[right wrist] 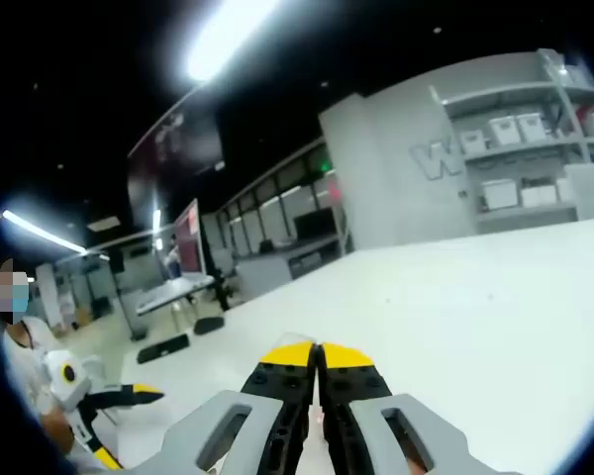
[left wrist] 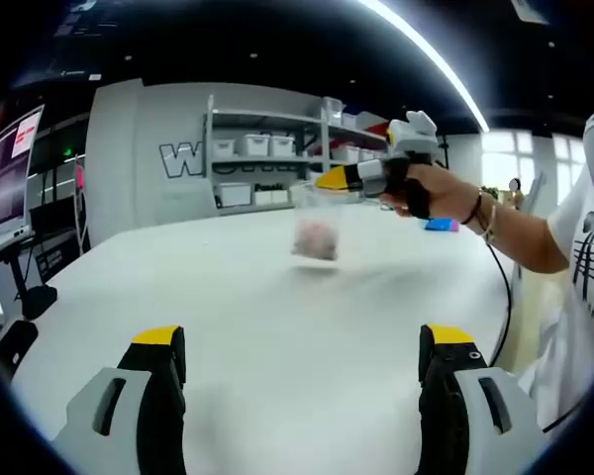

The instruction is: Open the resealable bag by pulling the two sides of the seal apart until the entire bag opening is separated and visibly accessible.

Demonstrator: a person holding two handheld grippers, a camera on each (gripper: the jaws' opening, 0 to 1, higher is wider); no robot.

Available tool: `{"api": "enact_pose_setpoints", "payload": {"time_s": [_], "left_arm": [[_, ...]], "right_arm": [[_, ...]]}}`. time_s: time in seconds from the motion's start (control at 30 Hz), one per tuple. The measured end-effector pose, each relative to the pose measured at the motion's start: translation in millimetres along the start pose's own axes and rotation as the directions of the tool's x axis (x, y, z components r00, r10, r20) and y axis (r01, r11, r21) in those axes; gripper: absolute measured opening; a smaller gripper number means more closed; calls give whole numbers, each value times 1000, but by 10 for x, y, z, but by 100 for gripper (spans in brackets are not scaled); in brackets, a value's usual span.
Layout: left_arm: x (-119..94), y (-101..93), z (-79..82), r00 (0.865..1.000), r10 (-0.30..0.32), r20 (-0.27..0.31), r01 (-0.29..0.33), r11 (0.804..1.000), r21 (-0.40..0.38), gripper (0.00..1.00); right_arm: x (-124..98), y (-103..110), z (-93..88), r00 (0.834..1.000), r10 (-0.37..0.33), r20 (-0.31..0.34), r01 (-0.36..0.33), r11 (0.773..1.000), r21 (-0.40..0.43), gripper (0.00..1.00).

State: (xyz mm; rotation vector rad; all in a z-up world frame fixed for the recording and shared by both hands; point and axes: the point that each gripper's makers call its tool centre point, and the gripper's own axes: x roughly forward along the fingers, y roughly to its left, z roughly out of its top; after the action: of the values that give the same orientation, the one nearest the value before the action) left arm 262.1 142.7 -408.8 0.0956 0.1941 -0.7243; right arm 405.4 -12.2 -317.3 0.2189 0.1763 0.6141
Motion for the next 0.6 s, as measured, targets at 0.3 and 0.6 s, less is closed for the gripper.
{"api": "enact_pose_setpoints", "payload": {"time_s": [0.3, 0.6], "left_arm": [[0, 10, -5, 1000, 2, -2, -2, 1000, -1, 97], [8, 9, -1, 1000, 2, -3, -2, 1000, 0, 97]], "right_arm": [[55, -45, -16, 1000, -11, -5, 11, 1000, 3, 0], [132, -104, 11, 1000, -24, -9, 24, 1000, -9, 0]]}}
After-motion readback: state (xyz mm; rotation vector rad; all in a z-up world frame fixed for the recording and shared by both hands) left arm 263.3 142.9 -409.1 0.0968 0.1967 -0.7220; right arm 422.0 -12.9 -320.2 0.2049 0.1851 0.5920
